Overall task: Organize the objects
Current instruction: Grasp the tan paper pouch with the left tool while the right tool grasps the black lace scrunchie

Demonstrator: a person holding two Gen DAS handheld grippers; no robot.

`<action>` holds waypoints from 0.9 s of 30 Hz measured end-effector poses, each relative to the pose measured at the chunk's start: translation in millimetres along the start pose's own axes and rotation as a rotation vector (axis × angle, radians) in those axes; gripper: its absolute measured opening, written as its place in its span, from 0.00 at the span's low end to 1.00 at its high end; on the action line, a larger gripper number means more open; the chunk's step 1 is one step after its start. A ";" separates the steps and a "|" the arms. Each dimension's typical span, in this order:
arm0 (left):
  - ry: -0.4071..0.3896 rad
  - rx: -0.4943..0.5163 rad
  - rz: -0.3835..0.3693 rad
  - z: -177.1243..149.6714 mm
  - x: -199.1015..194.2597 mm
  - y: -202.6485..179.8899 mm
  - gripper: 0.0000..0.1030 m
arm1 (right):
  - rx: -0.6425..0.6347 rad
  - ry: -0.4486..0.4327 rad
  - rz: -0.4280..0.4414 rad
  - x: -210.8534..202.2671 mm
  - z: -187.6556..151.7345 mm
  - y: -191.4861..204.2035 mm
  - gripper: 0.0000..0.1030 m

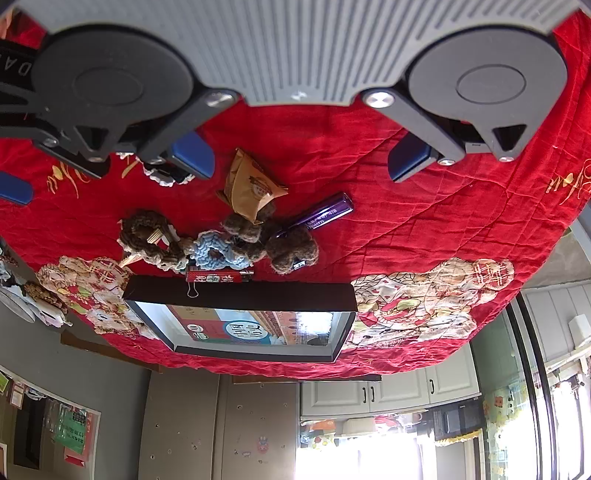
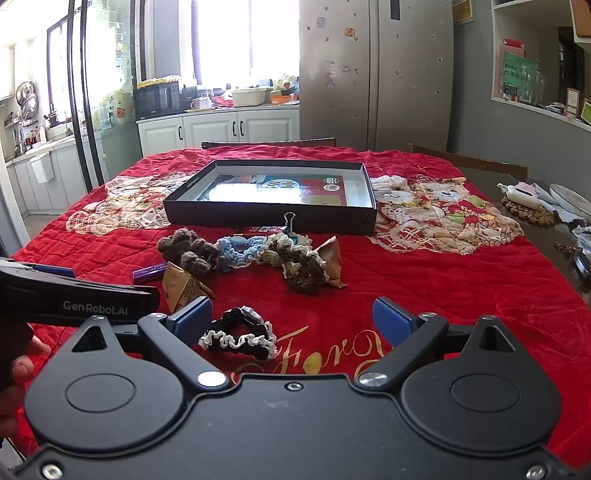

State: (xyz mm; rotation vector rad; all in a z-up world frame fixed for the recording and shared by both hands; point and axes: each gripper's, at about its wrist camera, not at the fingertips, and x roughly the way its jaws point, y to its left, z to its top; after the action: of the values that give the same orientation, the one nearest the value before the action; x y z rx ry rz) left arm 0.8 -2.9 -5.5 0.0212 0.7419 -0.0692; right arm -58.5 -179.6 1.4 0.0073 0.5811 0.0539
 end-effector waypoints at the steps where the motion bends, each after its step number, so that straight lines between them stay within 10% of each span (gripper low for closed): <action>1: 0.000 0.001 0.000 -0.1 0.0 0.0 1.00 | -0.001 0.001 0.001 0.2 -0.5 0.0 0.90; 27: 0.020 0.036 -0.089 3.6 18.6 0.8 1.00 | -0.035 0.056 0.055 26.3 -3.5 -6.8 0.76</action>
State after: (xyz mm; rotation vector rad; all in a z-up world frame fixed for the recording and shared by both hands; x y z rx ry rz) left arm 17.0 -3.3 -15.5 0.0234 0.7618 -0.1674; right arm -38.1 -185.0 -16.0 -0.0121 0.6363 0.1185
